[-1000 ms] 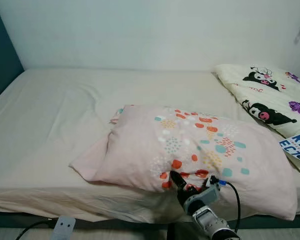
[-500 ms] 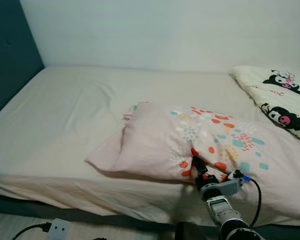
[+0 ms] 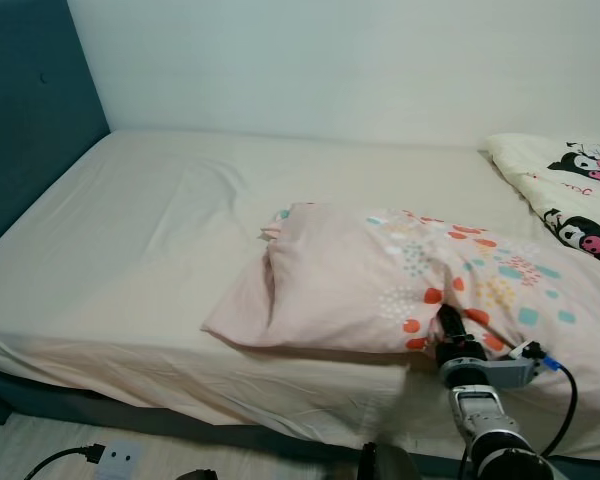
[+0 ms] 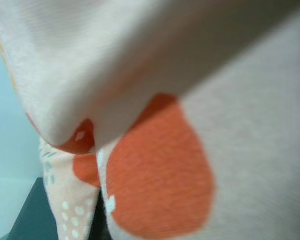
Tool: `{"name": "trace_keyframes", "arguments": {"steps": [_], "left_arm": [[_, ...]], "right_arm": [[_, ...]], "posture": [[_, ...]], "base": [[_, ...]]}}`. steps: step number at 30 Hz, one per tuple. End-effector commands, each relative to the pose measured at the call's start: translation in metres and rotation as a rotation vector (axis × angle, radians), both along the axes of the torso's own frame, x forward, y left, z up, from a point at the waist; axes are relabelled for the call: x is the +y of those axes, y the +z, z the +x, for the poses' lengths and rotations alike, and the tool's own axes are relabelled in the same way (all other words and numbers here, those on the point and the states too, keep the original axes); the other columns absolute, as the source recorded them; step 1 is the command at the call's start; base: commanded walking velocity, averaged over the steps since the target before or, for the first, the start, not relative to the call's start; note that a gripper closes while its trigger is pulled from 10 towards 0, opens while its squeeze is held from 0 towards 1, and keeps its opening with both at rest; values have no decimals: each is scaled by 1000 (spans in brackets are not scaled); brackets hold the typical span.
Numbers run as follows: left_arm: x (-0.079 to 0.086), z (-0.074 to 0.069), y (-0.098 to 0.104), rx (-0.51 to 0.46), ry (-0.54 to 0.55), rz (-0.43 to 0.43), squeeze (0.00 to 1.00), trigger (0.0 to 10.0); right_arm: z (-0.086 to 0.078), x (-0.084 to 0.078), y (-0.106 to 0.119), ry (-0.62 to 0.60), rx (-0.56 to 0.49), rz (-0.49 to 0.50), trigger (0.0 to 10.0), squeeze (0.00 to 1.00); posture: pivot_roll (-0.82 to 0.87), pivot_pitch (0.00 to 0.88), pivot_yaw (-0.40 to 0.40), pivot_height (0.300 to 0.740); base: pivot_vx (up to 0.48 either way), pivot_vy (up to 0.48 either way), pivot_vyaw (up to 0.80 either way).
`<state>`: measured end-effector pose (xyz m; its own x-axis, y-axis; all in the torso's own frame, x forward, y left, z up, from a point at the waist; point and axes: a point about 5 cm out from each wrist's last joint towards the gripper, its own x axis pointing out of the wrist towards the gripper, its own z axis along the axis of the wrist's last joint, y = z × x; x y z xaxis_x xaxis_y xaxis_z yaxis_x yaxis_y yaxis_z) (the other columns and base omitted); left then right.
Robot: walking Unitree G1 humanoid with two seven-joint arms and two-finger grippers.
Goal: Clean up the room
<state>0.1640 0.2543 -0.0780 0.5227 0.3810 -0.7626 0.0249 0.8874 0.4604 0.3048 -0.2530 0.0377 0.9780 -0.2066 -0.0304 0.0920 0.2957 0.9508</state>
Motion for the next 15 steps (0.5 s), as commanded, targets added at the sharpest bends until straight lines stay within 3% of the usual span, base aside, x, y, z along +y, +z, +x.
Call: {"name": "trace_keyframes", "arguments": {"steps": [1, 7, 8, 10, 12, 15], "left_arm": [[2, -1, 0, 13, -11, 5, 0, 10000], [0, -2, -1, 13, -8, 0, 0, 10000], [1, -1, -1, 10, -1, -1, 0, 10000], [1, -1, -1, 10, -1, -1, 0, 10000], [3, 4, 3, -22, 43, -8, 0, 10000], [3, 4, 3, -22, 43, -8, 0, 10000]], "right_arm": [[4, -15, 15, -64, -61, -29, 0, 0], [15, -15, 29, -4, -66, -150, 0, 0], [17, -13, 29, 29, -18, -219, 0, 0], [17, -13, 29, 29, -18, -219, 0, 0], [18, -5, 23, 98, 74, -331, 0, 0], [18, -5, 23, 98, 74, -331, 0, 0]], "posture": [[48, 0, -18, 505], [42, 0, -18, 505], [42, 0, -18, 505], [42, 0, -18, 505], [39, 0, -30, 505], [39, 0, -30, 505]], "base": [[0, 0, 0], [0, 0, 0], [0, 0, 0], [0, 0, 0], [0, 0, 0], [0, 0, 0]]}}
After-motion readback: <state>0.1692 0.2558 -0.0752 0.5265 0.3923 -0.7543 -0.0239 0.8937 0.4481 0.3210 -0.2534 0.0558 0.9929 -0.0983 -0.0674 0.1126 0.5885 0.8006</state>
